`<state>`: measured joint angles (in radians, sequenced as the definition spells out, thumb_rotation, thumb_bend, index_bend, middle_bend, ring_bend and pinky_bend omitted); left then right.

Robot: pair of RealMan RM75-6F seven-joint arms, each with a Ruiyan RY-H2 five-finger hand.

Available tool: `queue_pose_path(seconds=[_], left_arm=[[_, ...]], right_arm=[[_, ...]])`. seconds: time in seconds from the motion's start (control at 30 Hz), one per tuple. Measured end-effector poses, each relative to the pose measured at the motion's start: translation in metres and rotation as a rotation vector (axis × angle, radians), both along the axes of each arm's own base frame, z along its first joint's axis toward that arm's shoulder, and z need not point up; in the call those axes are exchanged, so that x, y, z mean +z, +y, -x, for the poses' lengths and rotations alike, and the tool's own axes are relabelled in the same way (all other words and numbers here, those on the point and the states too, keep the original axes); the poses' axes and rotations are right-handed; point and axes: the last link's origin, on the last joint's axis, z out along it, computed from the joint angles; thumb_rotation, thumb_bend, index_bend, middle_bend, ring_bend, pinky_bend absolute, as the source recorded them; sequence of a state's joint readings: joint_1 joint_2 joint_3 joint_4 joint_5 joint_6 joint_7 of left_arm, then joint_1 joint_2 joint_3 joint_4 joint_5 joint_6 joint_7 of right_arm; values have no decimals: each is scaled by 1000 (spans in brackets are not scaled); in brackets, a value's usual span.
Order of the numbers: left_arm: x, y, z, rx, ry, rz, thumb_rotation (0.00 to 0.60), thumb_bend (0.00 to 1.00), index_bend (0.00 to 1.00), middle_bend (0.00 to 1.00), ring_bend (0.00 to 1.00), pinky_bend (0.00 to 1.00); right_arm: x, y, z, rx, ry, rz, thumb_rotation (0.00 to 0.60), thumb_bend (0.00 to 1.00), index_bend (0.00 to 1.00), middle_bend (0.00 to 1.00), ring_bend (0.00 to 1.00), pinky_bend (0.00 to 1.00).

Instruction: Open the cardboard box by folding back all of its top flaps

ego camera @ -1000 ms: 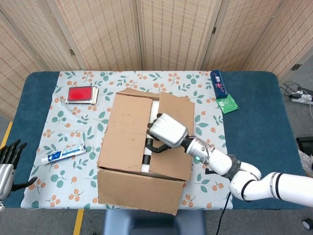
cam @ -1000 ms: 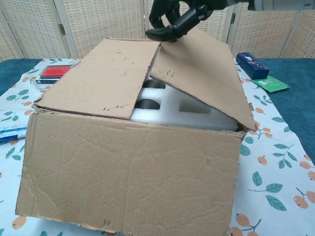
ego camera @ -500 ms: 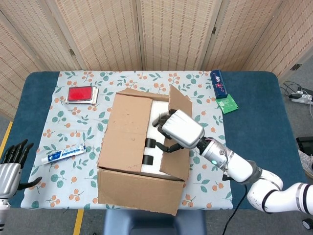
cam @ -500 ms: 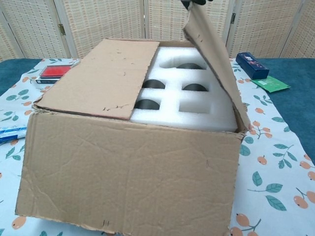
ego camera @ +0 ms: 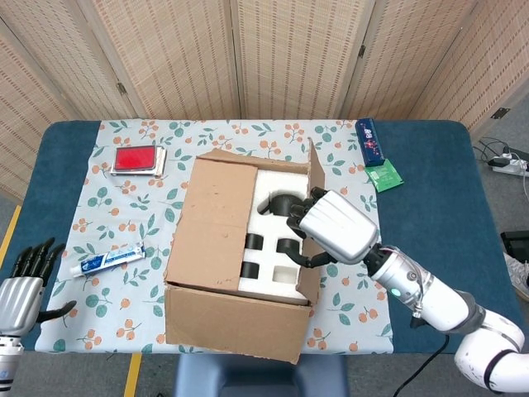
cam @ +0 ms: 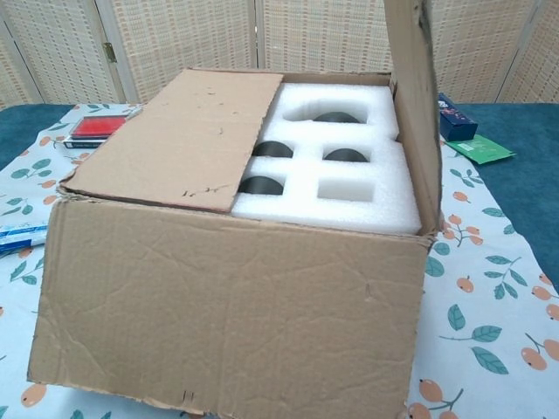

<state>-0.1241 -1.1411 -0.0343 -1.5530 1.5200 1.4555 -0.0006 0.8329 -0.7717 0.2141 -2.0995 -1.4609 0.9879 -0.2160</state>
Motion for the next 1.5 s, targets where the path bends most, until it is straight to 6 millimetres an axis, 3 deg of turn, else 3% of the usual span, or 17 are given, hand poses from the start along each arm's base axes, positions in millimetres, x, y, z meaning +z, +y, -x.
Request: queue_pose_path(seconds=[0.4,0.87,0.97,1.03,1.1,1.2,1.37,1.5], left_arm=[[-1,-2,-2,-6,6,-6,600,135,0,37,38,0],[-4,-2,-3,-7,16,-10,600,135,0,37,38,0],[-4,-3,-4,-18,17,-13,600,135,0,37,38,0],[-4,-4,-6,-30,16,-13,600,136,0,37,38,0],[-4,-5,-8,-50,16,-13,600,137,0,37,45,0],[-5,-7,-13,-95,13,-10,600,137,6,48,56,0],[-7,-10,-23,-188,-6,10,600,230,84,105,70,32],[-5,-8,-39,-304,-7,33,600,488,235,214,159,131]], right_arm=[[33,36,39,-41,28,65,201,497,621,549,586,440],[63,82,120,-174,66,96,204,498,621,540,568,441],[68,89,127,-171,24,116,202,498,573,450,509,421],[73,95,134,-174,-18,141,203,498,475,328,403,358],[76,101,142,-192,-61,162,227,498,298,155,242,258],[74,113,161,-262,-106,182,252,498,133,20,129,176],[60,130,189,-364,-163,202,254,498,112,0,98,158],[49,143,210,-414,-225,224,253,497,112,0,94,157]])
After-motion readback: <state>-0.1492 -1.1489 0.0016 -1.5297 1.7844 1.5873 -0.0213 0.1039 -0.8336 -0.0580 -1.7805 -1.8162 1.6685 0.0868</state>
